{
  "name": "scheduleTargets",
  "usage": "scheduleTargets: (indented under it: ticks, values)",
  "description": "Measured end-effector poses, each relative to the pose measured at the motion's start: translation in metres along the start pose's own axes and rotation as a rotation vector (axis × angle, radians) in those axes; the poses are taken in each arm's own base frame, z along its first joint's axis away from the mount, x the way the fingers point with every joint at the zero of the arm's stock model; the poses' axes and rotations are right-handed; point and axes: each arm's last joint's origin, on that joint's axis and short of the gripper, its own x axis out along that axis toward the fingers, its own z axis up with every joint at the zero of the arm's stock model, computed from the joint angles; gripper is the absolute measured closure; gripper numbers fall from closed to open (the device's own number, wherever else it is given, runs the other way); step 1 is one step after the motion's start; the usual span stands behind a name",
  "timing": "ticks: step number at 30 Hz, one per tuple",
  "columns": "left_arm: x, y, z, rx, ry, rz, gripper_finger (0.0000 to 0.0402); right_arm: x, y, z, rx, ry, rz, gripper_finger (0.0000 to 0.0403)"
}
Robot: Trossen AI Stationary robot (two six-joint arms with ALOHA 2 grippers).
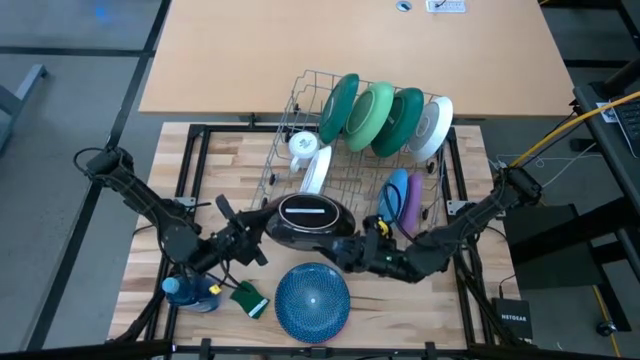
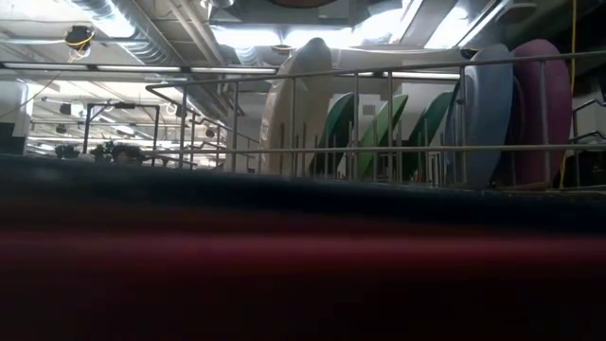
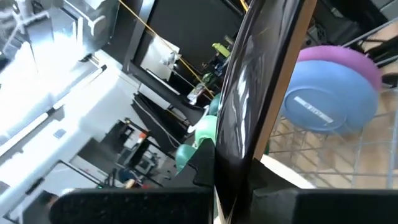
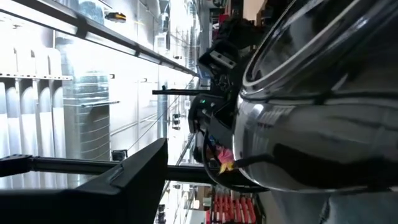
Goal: Sort dishes
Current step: Put the orange plate in the dish rack
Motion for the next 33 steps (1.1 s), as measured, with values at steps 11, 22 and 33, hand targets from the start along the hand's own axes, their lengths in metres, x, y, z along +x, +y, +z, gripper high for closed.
scheduleTargets:
  ticks: [11,22,33]
  values:
    - [0.002,0.002,0.000,0.162,0.015,0.014,0.0398,0.012,-0.015,0.014,-0.113,-0.040,-0.104,0.0146]
    - [0.001,0.003,0.002,0.321,-0.032,0.001,0.0398,0.023,-0.026,0.030,-0.189,-0.104,-0.187,0.0145]
    - [0.002,0.003,0.003,0.456,-0.068,-0.004,0.0398,0.026,-0.026,0.033,-0.183,-0.114,-0.183,0.0145]
